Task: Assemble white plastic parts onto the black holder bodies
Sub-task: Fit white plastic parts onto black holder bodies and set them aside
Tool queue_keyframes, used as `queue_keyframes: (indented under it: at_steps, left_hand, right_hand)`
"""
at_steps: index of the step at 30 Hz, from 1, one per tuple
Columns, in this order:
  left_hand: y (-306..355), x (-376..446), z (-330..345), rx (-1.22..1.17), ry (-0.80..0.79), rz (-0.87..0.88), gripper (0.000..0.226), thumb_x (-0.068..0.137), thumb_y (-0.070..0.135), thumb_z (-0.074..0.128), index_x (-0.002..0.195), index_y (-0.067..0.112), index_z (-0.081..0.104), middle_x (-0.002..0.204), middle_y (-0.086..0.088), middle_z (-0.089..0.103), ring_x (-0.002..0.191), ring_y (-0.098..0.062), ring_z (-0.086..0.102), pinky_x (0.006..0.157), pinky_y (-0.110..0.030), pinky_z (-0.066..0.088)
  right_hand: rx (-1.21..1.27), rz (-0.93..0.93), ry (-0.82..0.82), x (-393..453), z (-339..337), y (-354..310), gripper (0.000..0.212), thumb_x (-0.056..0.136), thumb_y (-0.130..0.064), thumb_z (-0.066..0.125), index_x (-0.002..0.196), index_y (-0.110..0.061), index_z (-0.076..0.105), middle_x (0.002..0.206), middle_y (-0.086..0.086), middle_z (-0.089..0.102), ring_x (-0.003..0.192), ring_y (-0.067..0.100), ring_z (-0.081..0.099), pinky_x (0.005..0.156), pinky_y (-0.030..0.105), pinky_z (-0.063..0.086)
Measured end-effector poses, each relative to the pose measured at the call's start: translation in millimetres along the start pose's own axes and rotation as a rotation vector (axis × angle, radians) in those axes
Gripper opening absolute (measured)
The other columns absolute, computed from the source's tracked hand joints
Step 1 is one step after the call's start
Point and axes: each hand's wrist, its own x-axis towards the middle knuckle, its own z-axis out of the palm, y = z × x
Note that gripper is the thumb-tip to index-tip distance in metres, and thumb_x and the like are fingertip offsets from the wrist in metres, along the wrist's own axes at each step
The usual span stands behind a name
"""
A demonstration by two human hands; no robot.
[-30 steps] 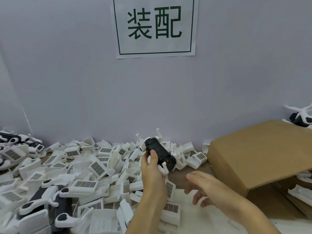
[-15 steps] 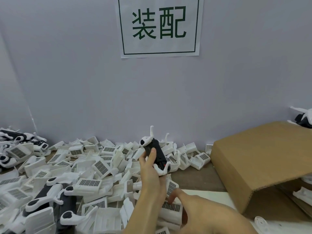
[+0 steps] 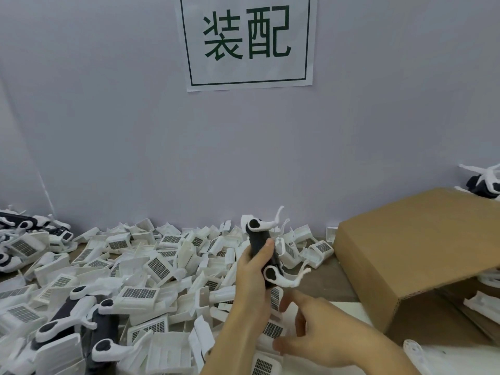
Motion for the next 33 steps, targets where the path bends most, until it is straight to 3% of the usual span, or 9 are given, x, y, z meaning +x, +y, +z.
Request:
queue_keyframes:
  at_steps: [3,6,11,14,18,22,26,28,33]
  left_hand:
    - [-7.1,-2.6,5.2,0.152,-0.010,0.020,0.058,0.066,0.027,0.090,0.112,0.007,0.060,0.097,-0.013,0.077,0.086,-0.026,0.075,0.065,-0.032,0.057]
    - [-12.7,-1.9,5.2,0.316,-0.007,0.036,0.063,0.058,0.045,0.092,0.106,0.013,0.065,0.089,-0.012,0.076,0.080,-0.026,0.074,0.069,-0.037,0.057]
    - [-16.6,3.5,3.0,0.345,0.101,0.011,0.069,0.053,0.055,0.088,0.104,0.013,0.066,0.083,-0.004,0.074,0.073,-0.018,0.071,0.072,-0.037,0.057]
    - [-17.8,7.5,-1.1,0.339,0.200,0.000,0.059,0.063,0.052,0.086,0.103,0.014,0.063,0.084,-0.005,0.075,0.080,-0.025,0.074,0.078,-0.043,0.061]
    - [-15.5,11.7,-4.8,0.142,0.263,-0.041,0.031,0.090,0.037,0.071,0.107,0.013,0.062,0.092,-0.008,0.074,0.093,-0.031,0.071,0.095,-0.051,0.055]
    - [-14.0,11.7,-5.0,0.021,0.281,-0.050,0.028,0.094,0.029,0.058,0.112,0.007,0.062,0.099,-0.012,0.065,0.096,-0.030,0.062,0.101,-0.052,0.049]
    - [-13.3,9.3,-3.2,0.032,0.274,-0.050,0.032,0.096,0.027,0.057,0.117,0.003,0.059,0.101,-0.012,0.068,0.096,-0.031,0.065,0.090,-0.048,0.052]
    - [-14.4,8.0,-3.5,0.105,0.254,-0.007,0.034,0.094,0.030,0.067,0.119,0.008,0.059,0.105,-0.012,0.074,0.101,-0.031,0.071,0.094,-0.051,0.055]
    - [-13.8,3.3,-1.7,0.274,0.116,0.075,0.066,0.058,0.044,0.084,0.113,0.009,0.069,0.098,-0.008,0.079,0.091,-0.023,0.076,0.077,-0.036,0.061]
  right_hand:
    - [0.031,-0.055,0.038,2.3,5.5,-0.3,0.057,0.070,-0.058,0.071,0.117,-0.040,0.046,0.111,-0.014,0.055,0.091,0.008,0.061,0.082,0.024,0.052]
    - [0.065,-0.112,0.007,3.1,7.8,-0.1,0.047,0.074,-0.043,0.068,0.117,-0.036,0.050,0.114,-0.007,0.058,0.096,0.011,0.063,0.087,0.028,0.055]
    - [0.132,-0.161,0.027,4.4,9.3,0.4,0.032,0.077,-0.031,0.069,0.107,-0.030,0.057,0.101,-0.006,0.063,0.075,-0.005,0.060,0.070,0.015,0.049]
    - [0.166,-0.122,0.025,4.4,5.3,5.6,0.031,0.076,-0.032,0.068,0.105,-0.034,0.057,0.097,-0.003,0.065,0.067,-0.005,0.056,0.064,0.012,0.048]
    - [0.213,0.014,-0.005,-0.1,-7.6,15.7,0.047,0.061,-0.054,0.059,0.107,-0.043,0.056,0.092,-0.013,0.059,0.070,-0.003,0.054,0.065,0.012,0.045]
    - [0.189,0.083,0.090,-1.0,-18.4,30.6,0.026,0.081,-0.048,0.056,0.103,-0.037,0.065,0.085,-0.016,0.058,0.067,-0.004,0.054,0.059,0.012,0.041]
    - [0.221,0.110,0.192,0.5,-21.9,37.1,0.018,0.090,-0.036,0.054,0.096,-0.031,0.071,0.079,-0.015,0.062,0.062,-0.006,0.057,0.049,0.011,0.041]
    - [0.252,0.136,0.254,0.5,-24.2,37.8,0.018,0.088,-0.033,0.056,0.090,-0.028,0.072,0.073,-0.015,0.063,0.056,-0.007,0.055,0.045,0.012,0.040]
    - [0.296,0.179,0.334,2.2,-25.2,39.6,0.025,0.091,-0.033,0.053,0.090,-0.017,0.072,0.074,-0.012,0.061,0.058,0.005,0.049,0.050,0.017,0.039]
